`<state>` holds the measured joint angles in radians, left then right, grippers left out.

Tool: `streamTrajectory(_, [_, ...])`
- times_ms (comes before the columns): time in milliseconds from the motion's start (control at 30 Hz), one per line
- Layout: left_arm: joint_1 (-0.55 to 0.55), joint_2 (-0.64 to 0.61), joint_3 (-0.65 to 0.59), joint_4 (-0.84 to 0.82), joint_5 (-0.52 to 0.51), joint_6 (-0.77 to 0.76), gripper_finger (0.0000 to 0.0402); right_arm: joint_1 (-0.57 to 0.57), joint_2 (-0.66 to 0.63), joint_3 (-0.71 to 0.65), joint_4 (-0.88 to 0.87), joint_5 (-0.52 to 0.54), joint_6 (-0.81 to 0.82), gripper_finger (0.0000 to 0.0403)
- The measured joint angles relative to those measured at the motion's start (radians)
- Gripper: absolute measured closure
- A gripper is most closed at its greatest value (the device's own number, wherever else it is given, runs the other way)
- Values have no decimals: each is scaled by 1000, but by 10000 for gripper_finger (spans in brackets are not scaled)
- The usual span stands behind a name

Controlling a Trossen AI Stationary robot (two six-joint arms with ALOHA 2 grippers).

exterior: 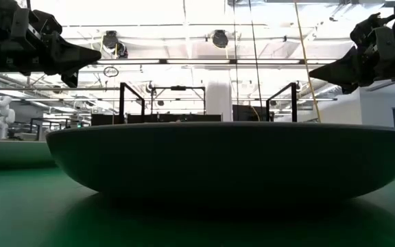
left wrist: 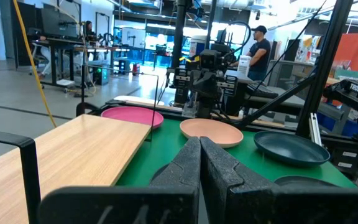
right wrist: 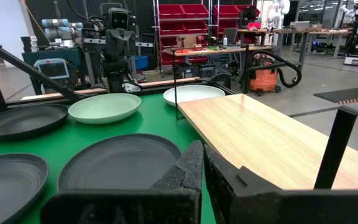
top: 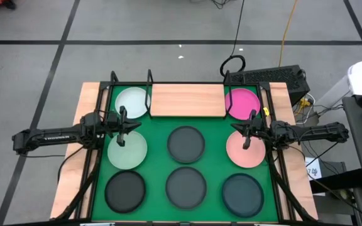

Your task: Place and stack plates onto a shelf

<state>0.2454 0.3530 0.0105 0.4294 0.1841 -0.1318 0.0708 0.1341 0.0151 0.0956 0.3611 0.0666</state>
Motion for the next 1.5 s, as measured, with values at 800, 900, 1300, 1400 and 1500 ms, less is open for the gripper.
streamTrajectory(800, [0, 0, 0, 0, 0, 0, 398, 0, 0, 0, 0, 0, 0, 403])
streamTrajectory(900, [0, 0, 0, 0, 0, 0, 398, 0, 0, 0, 0, 0, 0, 403])
streamTrajectory(1300, [0, 0, 0, 0, 0, 0, 398, 0, 0, 0, 31, 0, 0, 403])
streamTrajectory(1400, [0, 0, 0, 0, 0, 0, 398, 0, 0, 0, 137, 0, 0, 403])
streamTrajectory(1500, [0, 0, 0, 0, 0, 0, 398, 1, 0, 0, 260, 0, 5, 403])
